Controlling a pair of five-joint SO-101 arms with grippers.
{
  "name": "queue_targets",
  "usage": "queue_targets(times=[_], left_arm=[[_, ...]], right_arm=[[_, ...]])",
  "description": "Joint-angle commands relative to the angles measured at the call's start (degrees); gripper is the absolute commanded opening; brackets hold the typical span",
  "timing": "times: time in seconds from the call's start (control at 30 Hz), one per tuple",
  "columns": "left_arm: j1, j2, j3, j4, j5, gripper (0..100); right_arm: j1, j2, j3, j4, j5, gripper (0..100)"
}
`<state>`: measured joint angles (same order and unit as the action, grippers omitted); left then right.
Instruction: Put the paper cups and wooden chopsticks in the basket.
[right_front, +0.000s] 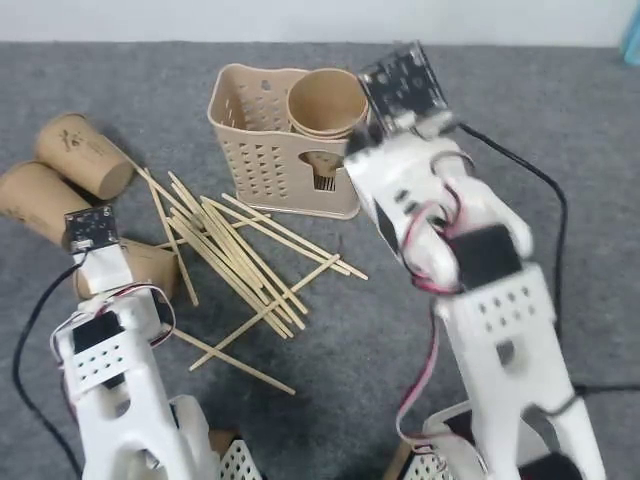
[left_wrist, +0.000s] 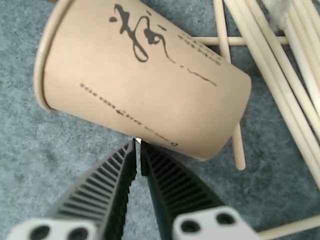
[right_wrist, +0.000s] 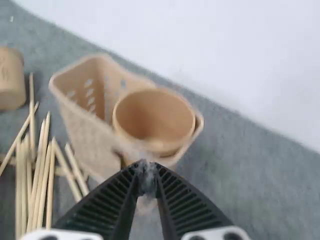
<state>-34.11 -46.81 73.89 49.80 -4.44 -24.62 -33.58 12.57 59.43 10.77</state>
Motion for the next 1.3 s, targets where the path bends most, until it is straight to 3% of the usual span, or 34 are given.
queue_targets(times=[0.0, 0.2, 0.4, 0.67, 0.93, 1.13, 1.27], left_arm=[[-0.1, -0.2, -0.9, -1.2, -0.1, 1], [-0.2, -0.2, -2.8, 1.0, 0.0, 1], [-1.1, -0.2, -7.5, 6.2, -0.1, 1], [-9.1, -0.2, -22.5, 15.0, -0.2, 1], [-15.1, 1.1, -32.2, 15.4, -1.8, 2], [-15.3, 18.5, -41.3, 15.5, -1.8, 2], [-15.1, 35.8, -51.4, 20.7, -1.8, 5]], right_arm=[[3.3, -5.7, -2.2, 10.5, 4.6, 0.8], [13.8, -11.5, 11.7, 15.3, 11.7, 0.8], [21.7, -23.7, 32.4, 8.1, 12.0, 0.8], [24.5, -37.6, 56.3, -1.8, 11.5, 0.8], [24.2, -46.5, 74.5, -9.5, 11.8, 0.8], [24.0, -53.8, 75.9, -4.7, 12.0, 0.8], [24.0, -58.9, 77.3, -2.7, 12.0, 0.8]])
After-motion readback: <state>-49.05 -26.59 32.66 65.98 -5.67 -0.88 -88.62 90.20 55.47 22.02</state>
